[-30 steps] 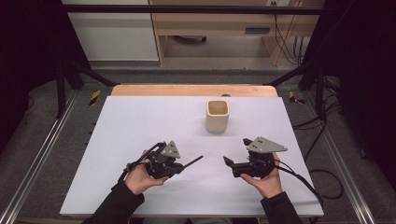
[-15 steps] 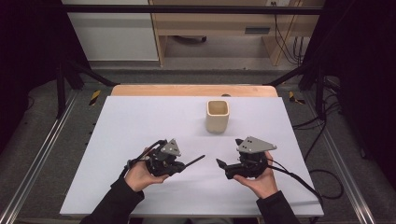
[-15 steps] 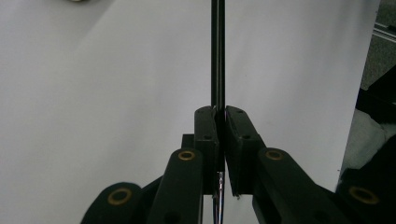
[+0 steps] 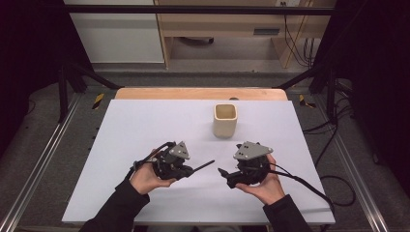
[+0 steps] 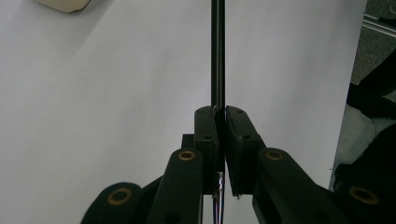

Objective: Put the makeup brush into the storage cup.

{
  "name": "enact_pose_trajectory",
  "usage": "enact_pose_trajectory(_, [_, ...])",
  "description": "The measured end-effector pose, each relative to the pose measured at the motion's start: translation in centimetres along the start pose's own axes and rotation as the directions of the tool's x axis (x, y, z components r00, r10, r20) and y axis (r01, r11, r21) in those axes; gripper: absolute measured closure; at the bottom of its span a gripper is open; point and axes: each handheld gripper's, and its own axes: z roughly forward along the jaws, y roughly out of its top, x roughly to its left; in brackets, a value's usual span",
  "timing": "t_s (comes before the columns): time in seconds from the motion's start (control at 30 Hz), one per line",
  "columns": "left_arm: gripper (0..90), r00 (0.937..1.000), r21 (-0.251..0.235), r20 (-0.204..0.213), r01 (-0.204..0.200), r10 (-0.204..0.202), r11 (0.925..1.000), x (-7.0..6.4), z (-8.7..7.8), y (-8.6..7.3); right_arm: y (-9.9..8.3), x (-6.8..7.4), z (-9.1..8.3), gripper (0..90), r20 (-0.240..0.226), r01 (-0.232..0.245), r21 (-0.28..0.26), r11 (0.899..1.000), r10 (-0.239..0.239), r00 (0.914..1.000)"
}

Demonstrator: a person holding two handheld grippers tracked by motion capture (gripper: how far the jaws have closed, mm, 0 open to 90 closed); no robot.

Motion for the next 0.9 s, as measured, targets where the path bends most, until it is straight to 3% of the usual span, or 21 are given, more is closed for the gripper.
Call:
enact_pose_trajectory(0.37, [83.8,0.9995,0.009,0.032,0.000,-0.001,1.0000,0.0,0.3,0.4,0.3,0.8,0.5,8.6,-0.034,0.055,0.037,0.998,-0.054,0.9980])
enact_pose_trajectory(0.9, [83.8,0.9976,0.047,0.064,-0.031,0.028,0.9984,-0.2,0.7,1.3,0.4,1.8,1.4,10.7,-0.085,0.133,0.090,0.987,-0.126,0.9884])
